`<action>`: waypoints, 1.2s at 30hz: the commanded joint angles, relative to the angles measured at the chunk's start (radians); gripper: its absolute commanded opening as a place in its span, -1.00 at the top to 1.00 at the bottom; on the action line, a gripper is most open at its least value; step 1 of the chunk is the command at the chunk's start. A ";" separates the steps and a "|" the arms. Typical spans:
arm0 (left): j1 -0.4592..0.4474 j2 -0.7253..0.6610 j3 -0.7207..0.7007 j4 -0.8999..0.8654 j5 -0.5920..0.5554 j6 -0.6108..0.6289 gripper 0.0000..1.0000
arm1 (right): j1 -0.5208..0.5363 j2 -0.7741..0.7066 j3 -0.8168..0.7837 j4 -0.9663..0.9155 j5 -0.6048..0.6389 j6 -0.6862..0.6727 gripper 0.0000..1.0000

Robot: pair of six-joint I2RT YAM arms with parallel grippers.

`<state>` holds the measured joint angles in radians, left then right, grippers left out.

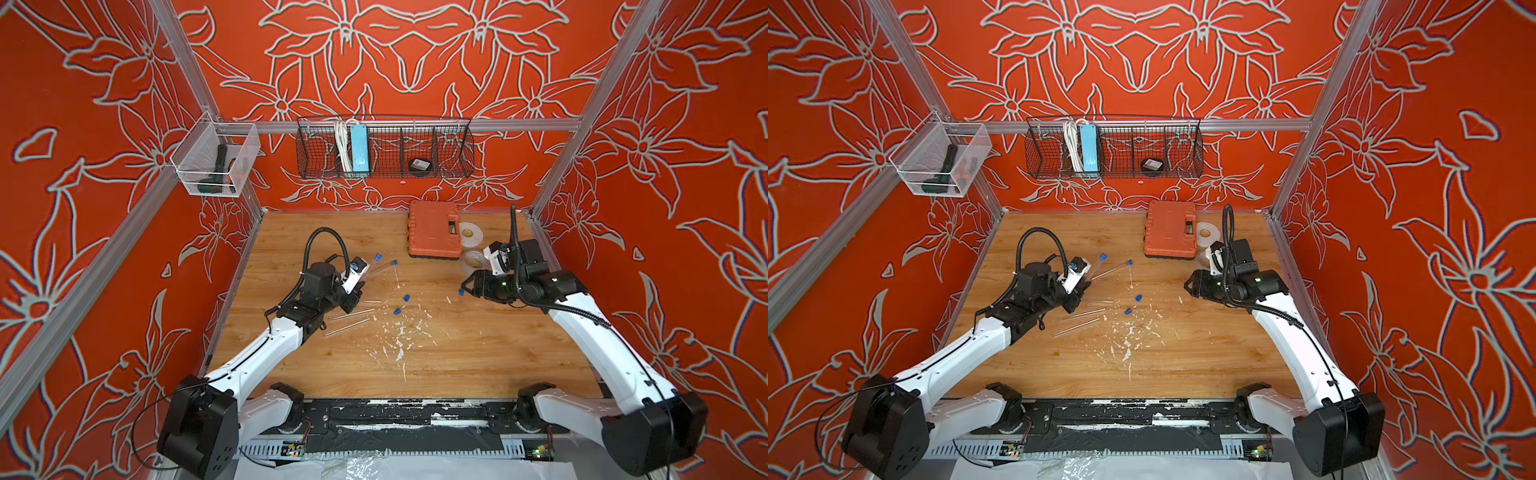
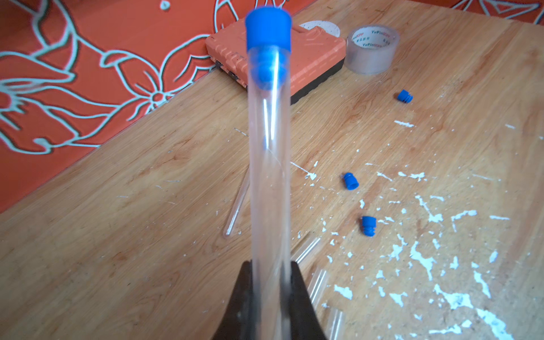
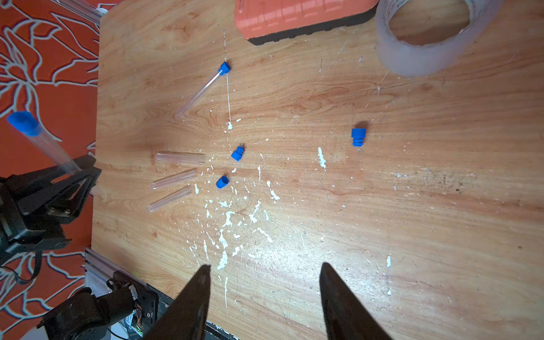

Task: Insert stoppers into test tubes
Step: Place the test tube at the center of the board.

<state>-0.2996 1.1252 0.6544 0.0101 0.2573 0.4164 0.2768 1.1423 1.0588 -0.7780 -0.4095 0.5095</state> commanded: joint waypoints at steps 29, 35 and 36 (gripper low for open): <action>0.207 0.652 0.474 -0.316 0.074 0.464 1.00 | -0.057 0.046 -0.001 -0.022 -0.028 -0.076 -0.19; 0.230 0.793 0.616 -0.383 0.047 0.459 1.00 | -0.062 0.092 0.020 -0.026 -0.039 -0.074 -0.19; 0.235 0.812 0.635 -0.391 0.043 0.450 1.00 | -0.063 0.101 0.029 -0.031 -0.040 -0.074 -0.19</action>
<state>-0.0788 1.8996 1.2457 -0.3141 0.3107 0.8536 0.2207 1.2217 1.0512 -0.7822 -0.4297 0.4530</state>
